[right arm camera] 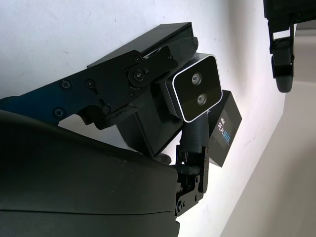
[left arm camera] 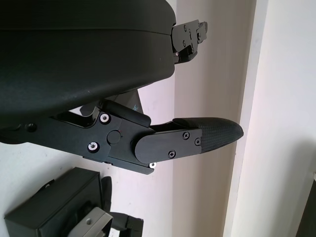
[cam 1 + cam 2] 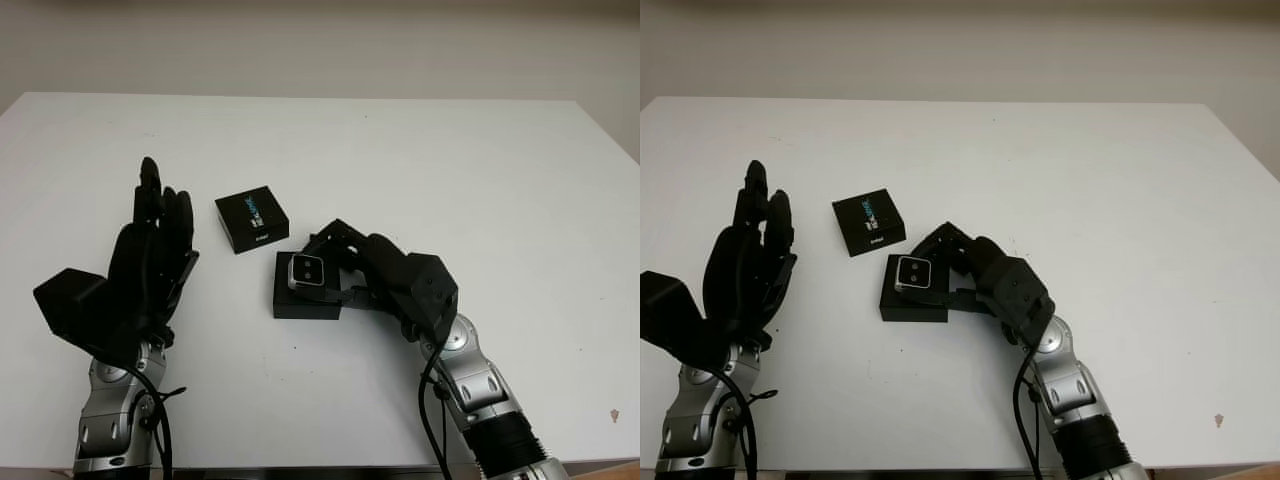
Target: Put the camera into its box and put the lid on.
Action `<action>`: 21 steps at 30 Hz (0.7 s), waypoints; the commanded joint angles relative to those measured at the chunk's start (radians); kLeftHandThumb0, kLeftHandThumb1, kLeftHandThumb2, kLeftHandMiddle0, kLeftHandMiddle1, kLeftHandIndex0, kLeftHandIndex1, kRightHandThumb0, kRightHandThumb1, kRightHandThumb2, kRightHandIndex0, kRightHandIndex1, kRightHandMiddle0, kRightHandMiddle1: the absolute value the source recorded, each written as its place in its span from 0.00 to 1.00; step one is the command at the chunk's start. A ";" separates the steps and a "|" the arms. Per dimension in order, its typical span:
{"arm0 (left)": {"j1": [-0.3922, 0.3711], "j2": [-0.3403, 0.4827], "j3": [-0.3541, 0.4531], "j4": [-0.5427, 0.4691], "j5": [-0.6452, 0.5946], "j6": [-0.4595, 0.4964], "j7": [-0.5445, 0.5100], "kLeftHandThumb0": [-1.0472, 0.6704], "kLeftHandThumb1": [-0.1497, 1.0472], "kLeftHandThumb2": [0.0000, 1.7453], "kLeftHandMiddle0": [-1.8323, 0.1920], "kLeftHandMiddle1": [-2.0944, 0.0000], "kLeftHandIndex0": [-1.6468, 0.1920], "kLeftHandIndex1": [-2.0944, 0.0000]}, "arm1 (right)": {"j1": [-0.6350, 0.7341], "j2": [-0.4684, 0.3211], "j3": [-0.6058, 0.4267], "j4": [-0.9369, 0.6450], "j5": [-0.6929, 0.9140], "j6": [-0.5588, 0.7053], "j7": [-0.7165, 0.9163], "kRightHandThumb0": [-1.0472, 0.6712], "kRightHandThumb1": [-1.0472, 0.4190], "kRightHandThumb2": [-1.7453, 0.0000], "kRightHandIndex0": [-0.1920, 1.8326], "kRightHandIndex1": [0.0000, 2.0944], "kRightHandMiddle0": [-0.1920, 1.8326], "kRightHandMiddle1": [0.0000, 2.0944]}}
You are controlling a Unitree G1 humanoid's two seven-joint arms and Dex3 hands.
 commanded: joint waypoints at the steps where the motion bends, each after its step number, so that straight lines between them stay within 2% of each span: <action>1: 0.009 0.001 -0.003 -0.012 -0.001 -0.008 -0.007 0.20 1.00 0.30 1.00 1.00 1.00 1.00 | 0.008 -0.003 -0.007 0.001 -0.006 -0.025 -0.013 0.36 0.08 0.97 0.25 0.02 0.25 0.85; 9: 0.007 -0.007 -0.008 -0.015 0.008 -0.007 0.001 0.19 1.00 0.29 1.00 1.00 1.00 1.00 | 0.013 0.013 -0.003 0.024 -0.032 -0.073 -0.073 0.37 0.07 0.97 0.25 0.02 0.25 0.84; 21: 0.007 -0.008 -0.008 -0.009 0.009 -0.017 -0.003 0.19 1.00 0.29 1.00 1.00 1.00 1.00 | 0.013 0.002 0.005 0.035 -0.043 -0.088 -0.060 0.37 0.07 0.97 0.25 0.03 0.26 0.83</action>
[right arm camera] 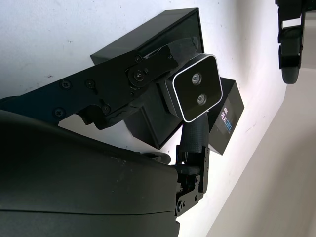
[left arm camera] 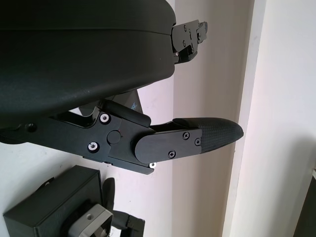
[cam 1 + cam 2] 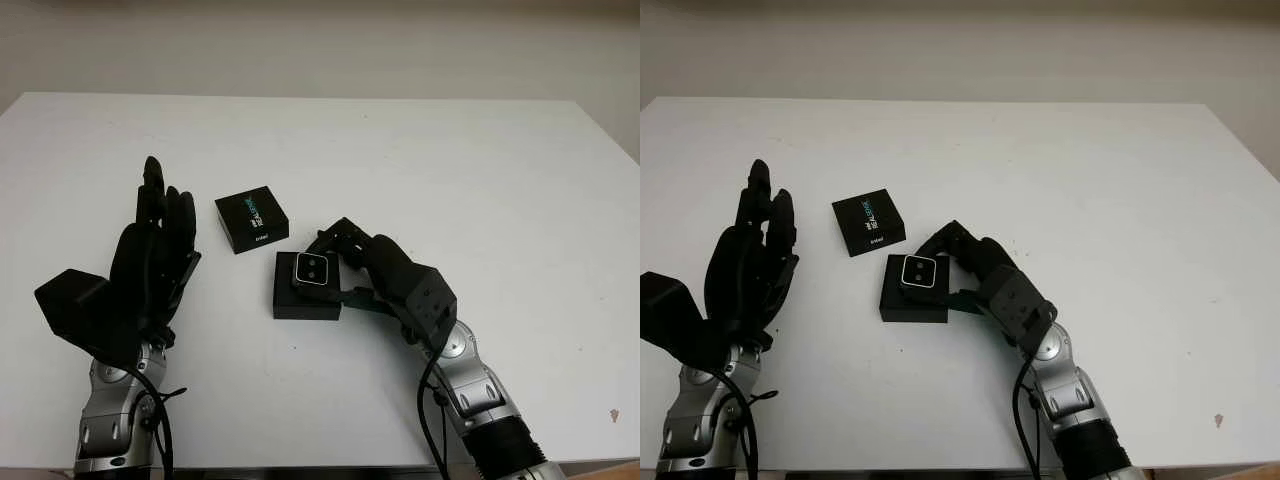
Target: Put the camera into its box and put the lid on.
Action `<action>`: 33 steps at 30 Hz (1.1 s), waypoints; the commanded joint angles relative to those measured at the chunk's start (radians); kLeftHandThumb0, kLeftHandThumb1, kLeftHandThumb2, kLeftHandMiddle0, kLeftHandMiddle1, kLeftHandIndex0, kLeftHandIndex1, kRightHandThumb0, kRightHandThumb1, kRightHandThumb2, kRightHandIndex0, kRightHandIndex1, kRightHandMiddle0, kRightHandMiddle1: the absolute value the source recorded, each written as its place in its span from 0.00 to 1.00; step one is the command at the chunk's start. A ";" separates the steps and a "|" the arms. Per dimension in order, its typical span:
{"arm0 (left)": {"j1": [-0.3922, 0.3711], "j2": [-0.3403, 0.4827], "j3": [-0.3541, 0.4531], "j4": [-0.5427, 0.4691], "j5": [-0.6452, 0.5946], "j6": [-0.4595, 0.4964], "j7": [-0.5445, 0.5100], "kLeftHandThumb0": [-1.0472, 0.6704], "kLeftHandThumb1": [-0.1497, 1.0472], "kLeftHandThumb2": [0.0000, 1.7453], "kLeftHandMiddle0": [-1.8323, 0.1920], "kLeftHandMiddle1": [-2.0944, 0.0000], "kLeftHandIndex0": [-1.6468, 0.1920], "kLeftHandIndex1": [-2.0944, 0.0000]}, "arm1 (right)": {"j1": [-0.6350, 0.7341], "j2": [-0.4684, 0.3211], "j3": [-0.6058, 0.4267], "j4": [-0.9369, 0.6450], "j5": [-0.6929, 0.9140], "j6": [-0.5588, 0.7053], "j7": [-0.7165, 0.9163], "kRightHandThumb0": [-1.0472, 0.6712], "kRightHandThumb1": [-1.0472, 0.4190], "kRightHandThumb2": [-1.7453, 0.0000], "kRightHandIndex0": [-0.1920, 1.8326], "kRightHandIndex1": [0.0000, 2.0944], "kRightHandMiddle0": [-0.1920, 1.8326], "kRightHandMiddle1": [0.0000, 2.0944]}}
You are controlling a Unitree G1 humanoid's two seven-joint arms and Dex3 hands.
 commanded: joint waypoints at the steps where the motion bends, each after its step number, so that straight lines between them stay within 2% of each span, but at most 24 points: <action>1: 0.007 -0.006 -0.005 -0.010 0.006 -0.009 0.004 0.19 1.00 0.29 1.00 1.00 1.00 1.00 | 0.003 -0.003 0.002 -0.002 -0.001 -0.014 0.005 0.37 0.08 0.97 0.25 0.03 0.26 0.83; 14: 0.013 -0.013 -0.006 -0.020 0.007 -0.008 0.009 0.19 1.00 0.29 1.00 1.00 1.00 1.00 | 0.001 -0.028 0.019 -0.008 -0.033 -0.015 0.033 0.35 0.07 0.97 0.25 0.02 0.24 0.82; 15: 0.013 -0.014 -0.005 -0.018 0.005 -0.011 0.008 0.19 1.00 0.29 1.00 1.00 1.00 1.00 | 0.000 -0.031 0.019 -0.011 -0.035 -0.009 0.041 0.35 0.07 0.97 0.24 0.02 0.22 0.79; 17: 0.013 -0.015 -0.004 -0.018 0.004 -0.012 0.008 0.20 1.00 0.29 1.00 1.00 1.00 1.00 | -0.002 -0.041 0.023 -0.015 -0.040 0.001 0.059 0.33 0.07 0.97 0.19 0.01 0.15 0.61; 19: 0.014 -0.014 -0.005 -0.019 0.006 -0.012 0.008 0.20 1.00 0.29 1.00 1.00 1.00 1.00 | -0.003 -0.048 0.027 -0.019 -0.047 0.006 0.071 0.31 0.08 0.97 0.15 0.01 0.12 0.46; 20: 0.015 -0.013 -0.006 -0.020 0.007 -0.010 0.008 0.20 1.00 0.29 1.00 1.00 1.00 1.00 | -0.002 -0.051 0.028 -0.020 -0.050 0.003 0.072 0.30 0.08 0.97 0.13 0.01 0.13 0.36; 21: 0.015 -0.013 -0.006 -0.021 0.006 -0.010 0.007 0.20 1.00 0.29 1.00 1.00 1.00 1.00 | -0.001 -0.052 0.029 -0.020 -0.052 0.000 0.071 0.29 0.09 0.97 0.12 0.01 0.14 0.31; 23: 0.015 -0.013 -0.006 -0.020 0.005 -0.012 0.006 0.20 1.00 0.29 1.00 1.00 1.00 1.00 | 0.001 -0.054 0.030 -0.022 -0.054 -0.003 0.070 0.28 0.08 0.97 0.09 0.01 0.12 0.24; 27: 0.014 -0.013 -0.005 -0.022 0.006 -0.005 0.009 0.20 1.00 0.29 1.00 1.00 1.00 1.00 | 0.005 -0.057 0.028 -0.031 -0.054 0.003 0.069 0.28 0.08 0.97 0.07 0.01 0.12 0.18; 33: 0.014 -0.009 -0.004 -0.018 0.004 -0.009 0.001 0.20 1.00 0.29 1.00 1.00 1.00 1.00 | 0.009 -0.057 0.023 -0.036 -0.054 -0.005 0.058 0.28 0.08 0.97 0.06 0.01 0.11 0.13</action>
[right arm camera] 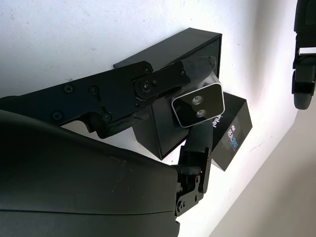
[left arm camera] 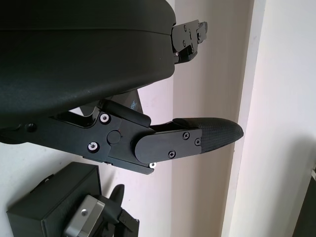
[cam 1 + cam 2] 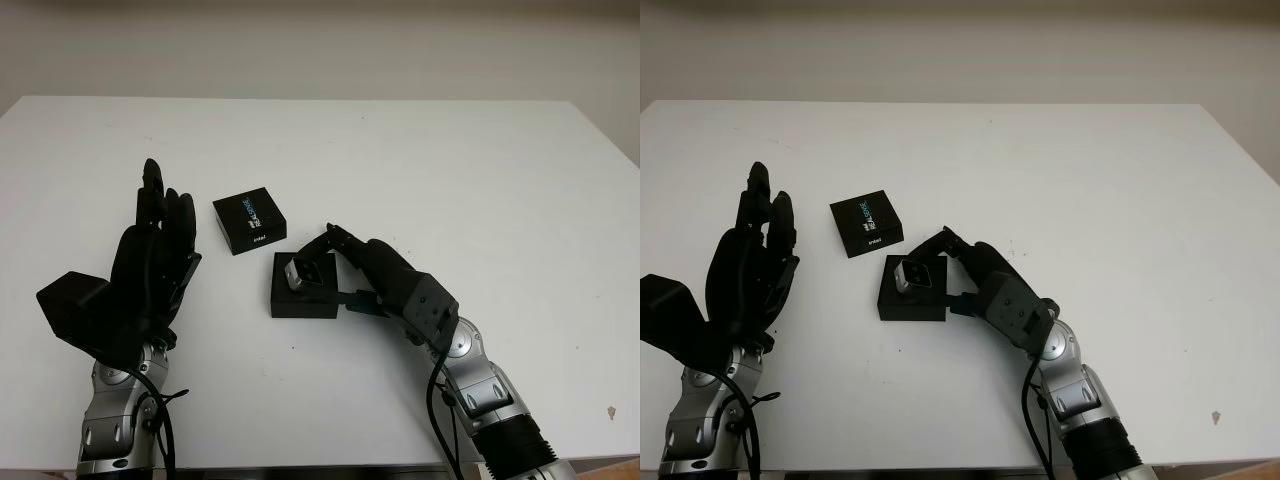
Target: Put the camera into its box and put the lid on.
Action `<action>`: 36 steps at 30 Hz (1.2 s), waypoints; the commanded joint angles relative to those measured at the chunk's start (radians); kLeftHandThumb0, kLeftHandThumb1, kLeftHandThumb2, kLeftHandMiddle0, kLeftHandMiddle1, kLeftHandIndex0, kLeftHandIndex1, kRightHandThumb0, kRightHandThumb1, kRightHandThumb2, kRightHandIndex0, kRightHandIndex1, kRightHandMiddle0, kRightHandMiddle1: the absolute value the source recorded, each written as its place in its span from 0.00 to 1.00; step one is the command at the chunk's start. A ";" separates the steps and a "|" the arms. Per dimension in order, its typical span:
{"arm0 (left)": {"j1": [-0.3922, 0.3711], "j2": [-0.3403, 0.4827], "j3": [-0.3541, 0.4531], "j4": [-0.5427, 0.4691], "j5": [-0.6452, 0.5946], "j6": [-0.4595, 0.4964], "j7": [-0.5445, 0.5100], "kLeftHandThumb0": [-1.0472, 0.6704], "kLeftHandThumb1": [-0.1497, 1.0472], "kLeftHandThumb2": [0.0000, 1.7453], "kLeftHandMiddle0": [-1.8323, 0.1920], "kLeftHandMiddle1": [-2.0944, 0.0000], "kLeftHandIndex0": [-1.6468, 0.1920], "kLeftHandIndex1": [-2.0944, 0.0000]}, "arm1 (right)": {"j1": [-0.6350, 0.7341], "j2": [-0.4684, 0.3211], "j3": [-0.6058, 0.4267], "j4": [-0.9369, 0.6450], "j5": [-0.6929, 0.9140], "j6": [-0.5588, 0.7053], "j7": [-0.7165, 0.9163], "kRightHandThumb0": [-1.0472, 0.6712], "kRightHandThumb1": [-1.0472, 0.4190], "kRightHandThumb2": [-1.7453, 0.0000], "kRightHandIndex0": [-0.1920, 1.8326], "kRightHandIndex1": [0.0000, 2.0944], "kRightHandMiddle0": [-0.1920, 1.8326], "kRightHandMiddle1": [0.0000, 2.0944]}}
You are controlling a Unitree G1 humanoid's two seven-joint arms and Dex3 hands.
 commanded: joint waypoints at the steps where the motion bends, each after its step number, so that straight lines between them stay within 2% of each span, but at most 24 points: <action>1: 0.006 0.001 -0.004 -0.016 0.000 -0.007 -0.004 0.20 1.00 0.29 1.00 1.00 1.00 1.00 | 0.008 -0.005 -0.004 -0.010 -0.004 -0.004 -0.009 0.27 0.08 0.97 0.06 0.01 0.11 0.13; 15: -0.003 0.000 -0.005 -0.010 0.000 -0.002 -0.003 0.20 1.00 0.29 1.00 1.00 1.00 1.00 | -0.010 0.004 -0.019 0.026 0.036 -0.008 -0.012 0.29 0.10 0.97 0.06 0.02 0.19 0.13; 26: -0.004 0.001 -0.005 -0.005 0.004 -0.013 -0.005 0.20 1.00 0.30 1.00 1.00 1.00 1.00 | -0.021 0.000 -0.023 0.045 0.044 -0.019 0.000 0.31 0.11 0.97 0.06 0.03 0.21 0.12; 36: -0.008 0.000 -0.006 -0.008 0.007 -0.007 0.003 0.20 1.00 0.30 1.00 1.00 1.00 1.00 | -0.015 0.001 -0.017 0.054 0.032 -0.044 -0.006 0.31 0.11 0.97 0.11 0.04 0.30 0.18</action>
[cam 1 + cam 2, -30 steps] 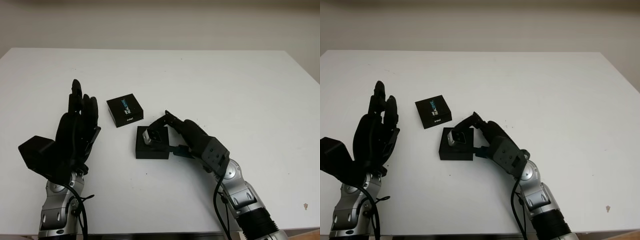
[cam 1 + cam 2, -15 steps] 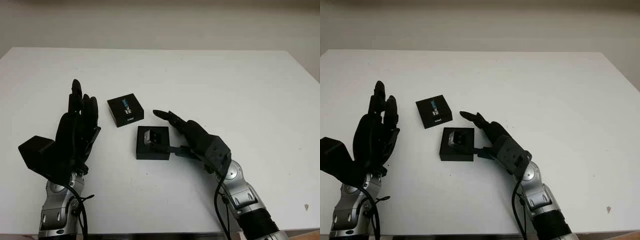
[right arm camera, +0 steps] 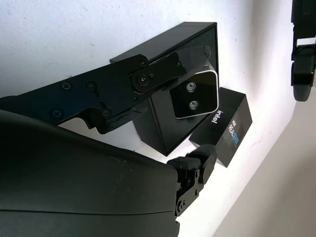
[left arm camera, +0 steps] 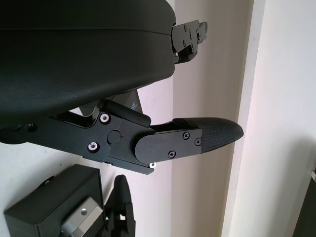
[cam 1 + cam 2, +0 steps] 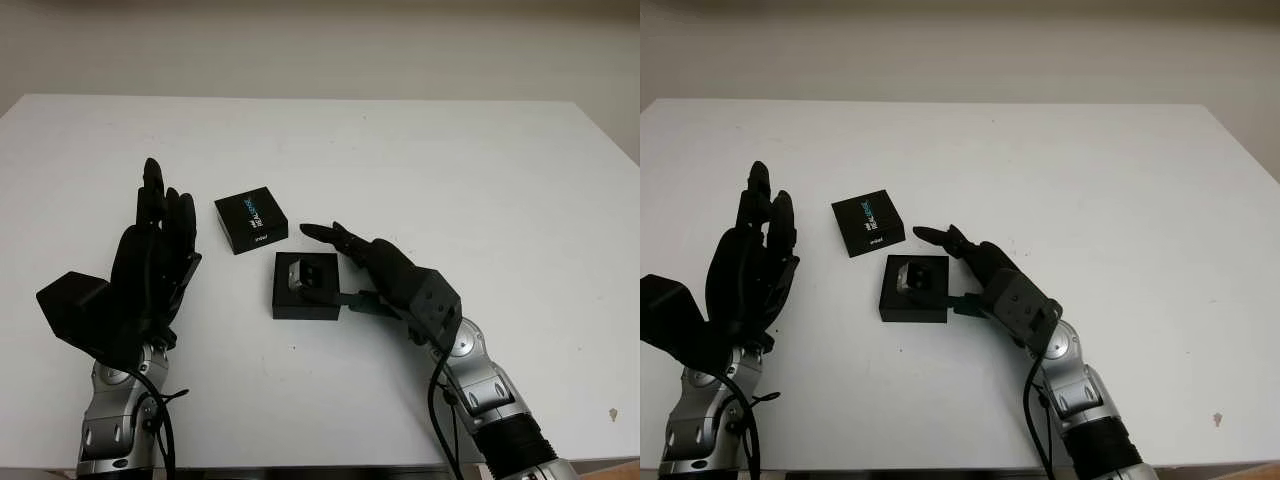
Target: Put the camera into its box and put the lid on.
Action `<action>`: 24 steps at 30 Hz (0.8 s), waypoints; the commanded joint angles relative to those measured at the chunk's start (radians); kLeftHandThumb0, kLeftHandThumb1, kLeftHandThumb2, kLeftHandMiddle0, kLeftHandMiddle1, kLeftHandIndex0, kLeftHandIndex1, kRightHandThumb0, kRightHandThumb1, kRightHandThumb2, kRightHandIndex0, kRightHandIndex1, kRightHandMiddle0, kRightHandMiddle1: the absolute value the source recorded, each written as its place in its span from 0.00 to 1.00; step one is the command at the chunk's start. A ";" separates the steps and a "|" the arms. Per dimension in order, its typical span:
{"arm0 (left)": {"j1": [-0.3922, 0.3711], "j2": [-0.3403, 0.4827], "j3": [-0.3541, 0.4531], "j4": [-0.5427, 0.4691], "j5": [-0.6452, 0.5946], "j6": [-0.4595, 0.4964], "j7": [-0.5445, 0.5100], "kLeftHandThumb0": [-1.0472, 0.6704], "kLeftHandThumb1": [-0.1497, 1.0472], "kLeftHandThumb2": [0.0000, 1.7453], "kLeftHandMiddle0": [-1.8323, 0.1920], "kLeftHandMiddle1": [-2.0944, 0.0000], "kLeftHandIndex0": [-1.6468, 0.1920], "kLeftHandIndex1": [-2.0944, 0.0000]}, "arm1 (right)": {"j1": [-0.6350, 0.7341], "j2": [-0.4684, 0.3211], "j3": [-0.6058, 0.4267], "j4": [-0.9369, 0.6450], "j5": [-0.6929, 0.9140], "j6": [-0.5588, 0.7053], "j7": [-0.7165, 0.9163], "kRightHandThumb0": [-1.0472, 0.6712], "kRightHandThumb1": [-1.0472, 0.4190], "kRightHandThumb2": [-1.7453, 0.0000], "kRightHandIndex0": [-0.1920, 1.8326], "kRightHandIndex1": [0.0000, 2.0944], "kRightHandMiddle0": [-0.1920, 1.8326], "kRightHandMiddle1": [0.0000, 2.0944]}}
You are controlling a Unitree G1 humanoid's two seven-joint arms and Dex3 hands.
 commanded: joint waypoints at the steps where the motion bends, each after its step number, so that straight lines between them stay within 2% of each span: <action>1: -0.007 -0.001 -0.006 -0.008 0.005 -0.004 0.001 0.20 1.00 0.30 1.00 1.00 1.00 1.00 | -0.007 0.001 -0.002 0.010 -0.002 -0.011 -0.005 0.31 0.11 0.97 0.12 0.05 0.31 0.19; 6: -0.006 -0.001 -0.004 -0.011 0.003 -0.002 0.001 0.20 1.00 0.29 1.00 1.00 1.00 1.00 | -0.003 0.011 -0.005 0.024 0.005 -0.018 -0.017 0.34 0.11 0.97 0.17 0.03 0.27 0.43; 11: -0.001 -0.004 -0.004 -0.014 0.003 -0.009 0.003 0.20 1.00 0.29 1.00 1.00 1.00 1.00 | -0.013 0.014 -0.008 0.072 0.009 -0.032 -0.025 0.38 0.08 0.97 0.21 0.04 0.27 0.61; 24: 0.004 -0.002 -0.006 -0.021 0.002 0.002 0.003 0.20 1.00 0.29 1.00 1.00 1.00 1.00 | -0.034 0.015 -0.019 0.184 0.012 -0.104 -0.038 0.41 0.09 0.97 0.24 0.04 0.27 0.76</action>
